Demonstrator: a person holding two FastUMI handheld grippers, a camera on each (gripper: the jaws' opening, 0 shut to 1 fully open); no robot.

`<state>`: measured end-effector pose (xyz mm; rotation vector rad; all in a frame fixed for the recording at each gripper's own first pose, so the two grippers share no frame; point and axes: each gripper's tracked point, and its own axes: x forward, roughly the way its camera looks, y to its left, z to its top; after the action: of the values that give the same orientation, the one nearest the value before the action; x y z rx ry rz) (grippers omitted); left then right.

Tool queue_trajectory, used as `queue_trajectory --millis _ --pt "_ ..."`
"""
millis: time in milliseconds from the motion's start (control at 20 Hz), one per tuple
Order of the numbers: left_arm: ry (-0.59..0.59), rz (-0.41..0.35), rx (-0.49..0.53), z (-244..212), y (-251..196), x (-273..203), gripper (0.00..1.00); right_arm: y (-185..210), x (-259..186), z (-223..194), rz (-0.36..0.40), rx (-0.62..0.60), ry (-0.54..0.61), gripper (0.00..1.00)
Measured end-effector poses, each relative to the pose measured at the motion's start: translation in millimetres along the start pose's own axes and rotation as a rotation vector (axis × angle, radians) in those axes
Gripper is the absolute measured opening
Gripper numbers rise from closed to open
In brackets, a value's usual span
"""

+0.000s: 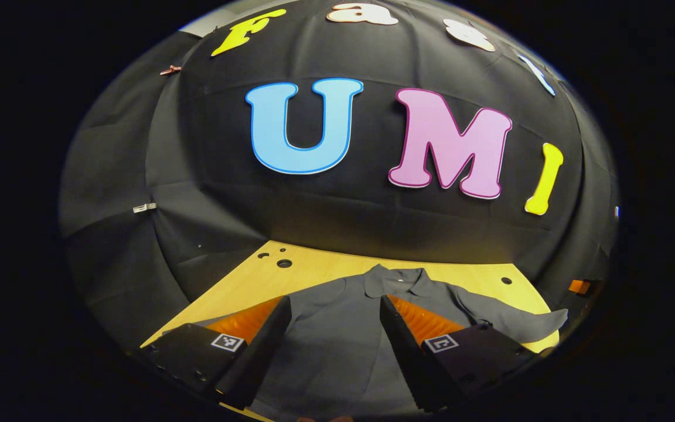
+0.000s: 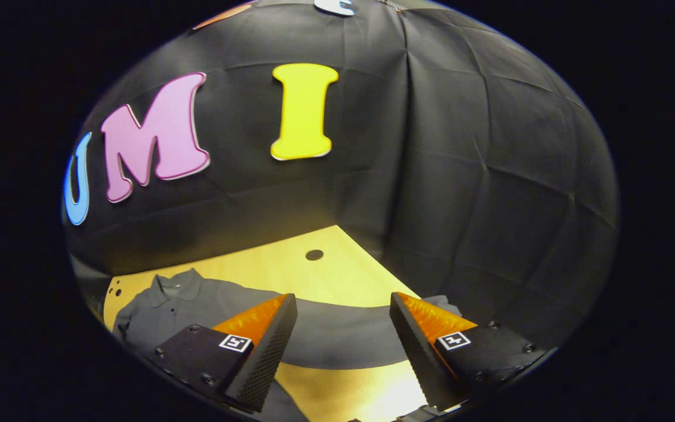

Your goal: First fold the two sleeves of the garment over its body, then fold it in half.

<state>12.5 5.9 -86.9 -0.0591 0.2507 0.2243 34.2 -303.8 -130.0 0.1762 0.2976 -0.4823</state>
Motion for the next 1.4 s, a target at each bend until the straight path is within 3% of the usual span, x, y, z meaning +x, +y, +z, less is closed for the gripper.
queue_trajectory --millis 250,300,350,650,850,1250,1300,1350,1400 --pt "0.035 0.045 -0.016 -20.7 -15.5 5.0 0.96 -53.7 44.5 -31.3 -0.065 0.024 0.102 0.99" --pt "0.041 0.052 -0.016 -24.5 -18.9 6.1 1.0 -64.4 51.5 -36.7 -0.083 0.027 0.119 0.99" --pt "0.049 0.057 -0.013 -27.6 -22.8 6.0 0.96 -76.2 59.0 -45.0 -0.103 0.027 0.141 0.99" --pt "0.075 0.062 0.029 -39.8 -40.0 2.6 0.96 -127.4 97.8 -90.2 -0.195 0.083 0.284 0.99" --pt "0.099 0.065 0.05 -43.6 -46.9 3.6 0.96 -123.0 97.0 -95.0 -0.239 0.083 0.364 0.99" --pt "0.113 0.021 0.093 -41.6 -63.1 4.8 0.96 -124.0 91.9 -90.5 -0.214 0.142 0.461 0.99" --pt "0.115 0.023 0.094 -41.0 -63.8 4.4 0.96 -131.2 91.2 -81.2 -0.226 0.139 0.455 0.82" --pt "0.115 0.028 0.089 -39.7 -62.9 3.1 0.96 -135.9 91.1 -73.5 -0.232 0.139 0.454 0.84" --pt "0.114 0.034 0.081 -40.0 -61.5 1.1 0.96 -136.9 89.5 -67.4 -0.229 0.149 0.457 0.7"
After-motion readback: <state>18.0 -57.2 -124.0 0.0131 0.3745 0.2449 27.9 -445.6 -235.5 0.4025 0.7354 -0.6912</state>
